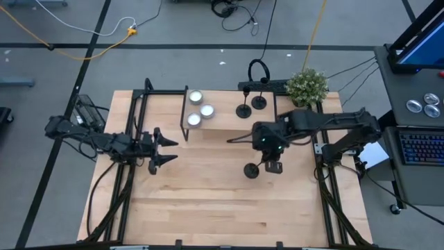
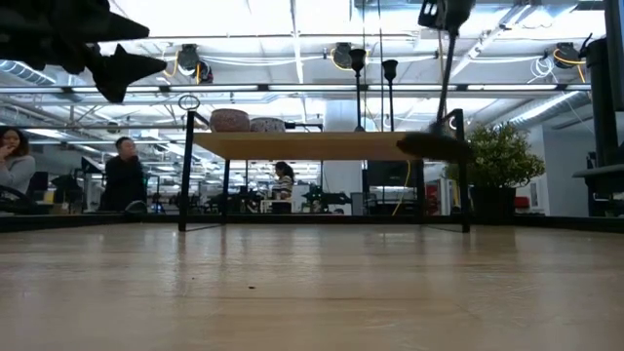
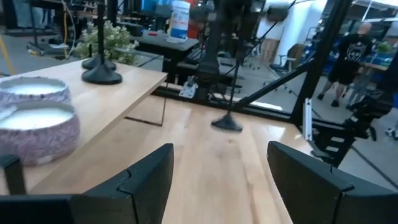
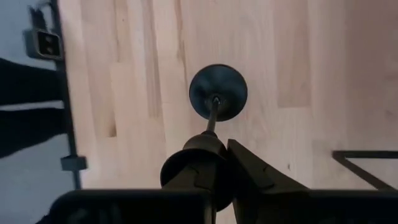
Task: Pick & Place candle stick holders
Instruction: Put the candle holder on the shelf
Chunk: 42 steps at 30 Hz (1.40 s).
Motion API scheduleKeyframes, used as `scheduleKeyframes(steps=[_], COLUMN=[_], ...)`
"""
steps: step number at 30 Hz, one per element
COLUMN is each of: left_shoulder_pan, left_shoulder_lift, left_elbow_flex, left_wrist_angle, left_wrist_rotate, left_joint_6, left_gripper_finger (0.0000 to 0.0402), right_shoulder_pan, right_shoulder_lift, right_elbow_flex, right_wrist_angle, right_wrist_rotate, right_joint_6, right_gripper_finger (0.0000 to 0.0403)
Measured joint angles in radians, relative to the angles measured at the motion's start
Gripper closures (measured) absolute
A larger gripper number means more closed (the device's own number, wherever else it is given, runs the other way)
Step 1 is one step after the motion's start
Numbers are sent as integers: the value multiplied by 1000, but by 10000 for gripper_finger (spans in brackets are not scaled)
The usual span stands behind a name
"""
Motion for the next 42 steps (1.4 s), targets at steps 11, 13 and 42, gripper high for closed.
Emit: scheduleKeyframes(steps=[11, 13, 42], left_shoulder_pan=[58, 64, 69], left_shoulder_lift=[-148, -182, -259], left_elbow_flex=[0, 0, 0], left_wrist_angle=[-161, -198, -288], left_wrist_rotate=[35, 35, 22], left_joint_6=[20, 20, -35], left_gripper_finger=[135, 135, 135], right_shoulder_pan=[-55, -90, -539], right_shoulder_lift=[-1, -1, 7], right_elbow_flex=[311, 358, 406], right_wrist_angle=[-287, -279, -281], right_wrist_rotate=[206, 210, 75], right_joint_6=[51, 36, -103], right_gripper_finger=[391, 391, 391])
